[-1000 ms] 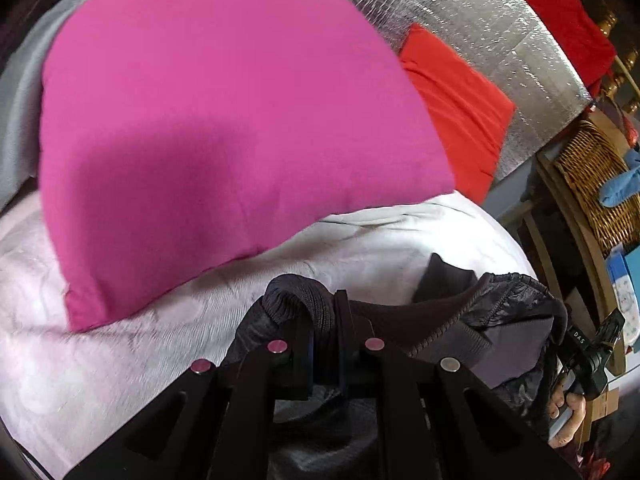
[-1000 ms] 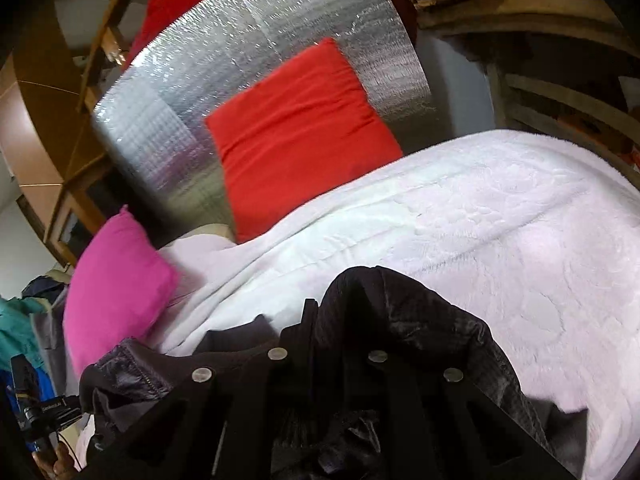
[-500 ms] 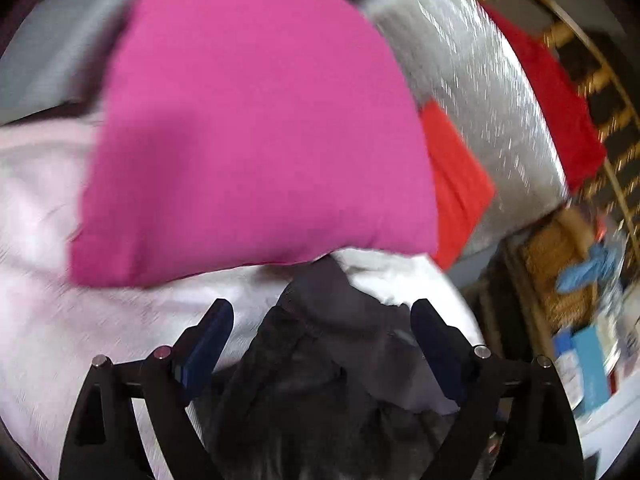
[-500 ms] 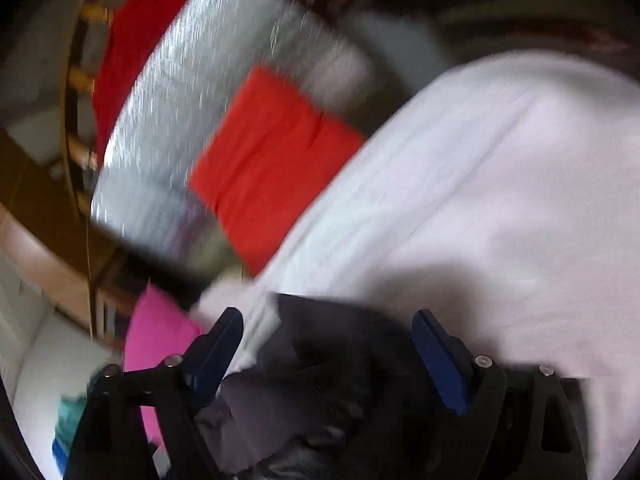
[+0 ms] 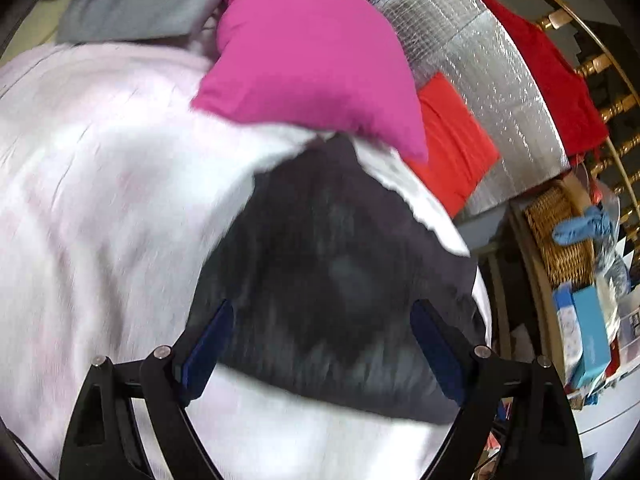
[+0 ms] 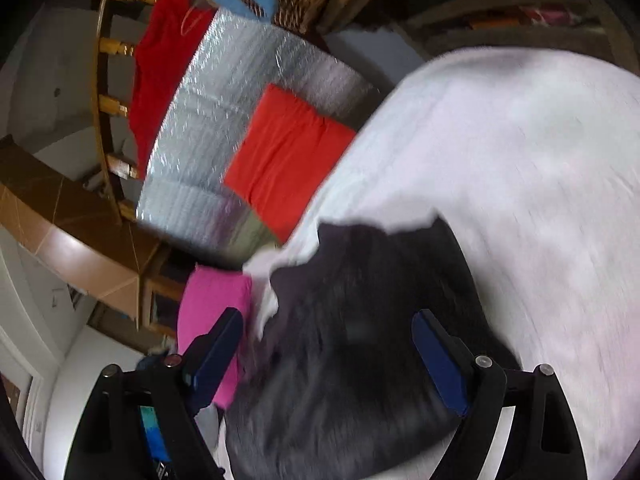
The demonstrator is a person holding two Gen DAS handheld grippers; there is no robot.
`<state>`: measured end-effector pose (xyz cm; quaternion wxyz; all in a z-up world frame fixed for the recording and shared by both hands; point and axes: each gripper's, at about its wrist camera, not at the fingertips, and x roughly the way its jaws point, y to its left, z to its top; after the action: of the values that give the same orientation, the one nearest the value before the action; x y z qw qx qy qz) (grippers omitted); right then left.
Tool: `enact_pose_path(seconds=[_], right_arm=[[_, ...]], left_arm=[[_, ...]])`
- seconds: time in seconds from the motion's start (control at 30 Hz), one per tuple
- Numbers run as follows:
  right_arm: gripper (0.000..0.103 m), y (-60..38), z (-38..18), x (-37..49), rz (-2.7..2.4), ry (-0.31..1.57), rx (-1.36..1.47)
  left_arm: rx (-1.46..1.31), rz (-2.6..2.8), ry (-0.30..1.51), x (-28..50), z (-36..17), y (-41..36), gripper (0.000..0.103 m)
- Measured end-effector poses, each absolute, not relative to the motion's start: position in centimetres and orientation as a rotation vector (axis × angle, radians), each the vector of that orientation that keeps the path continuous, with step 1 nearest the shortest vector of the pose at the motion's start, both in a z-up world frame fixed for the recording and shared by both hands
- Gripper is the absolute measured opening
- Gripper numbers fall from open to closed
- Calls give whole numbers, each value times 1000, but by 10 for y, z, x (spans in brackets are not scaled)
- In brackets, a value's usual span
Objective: Fold large clothes
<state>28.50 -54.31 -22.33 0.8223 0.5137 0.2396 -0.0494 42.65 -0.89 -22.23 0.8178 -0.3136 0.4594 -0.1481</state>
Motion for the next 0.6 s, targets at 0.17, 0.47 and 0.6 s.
enact_pose_path(seconds=[0.17, 0.47, 0.6], right_arm=[[89, -524, -254, 258, -95, 600, 1211], [89, -533, -291, 281, -194, 608, 1272], [87, -548, -303, 294, -255, 564, 1284]], left_arm=[[-762, -256, 1045, 396, -255, -5, 90], [-963, -148, 1024, 432, -289, 10, 90], [-999, -113, 981, 451, -296, 17, 90]])
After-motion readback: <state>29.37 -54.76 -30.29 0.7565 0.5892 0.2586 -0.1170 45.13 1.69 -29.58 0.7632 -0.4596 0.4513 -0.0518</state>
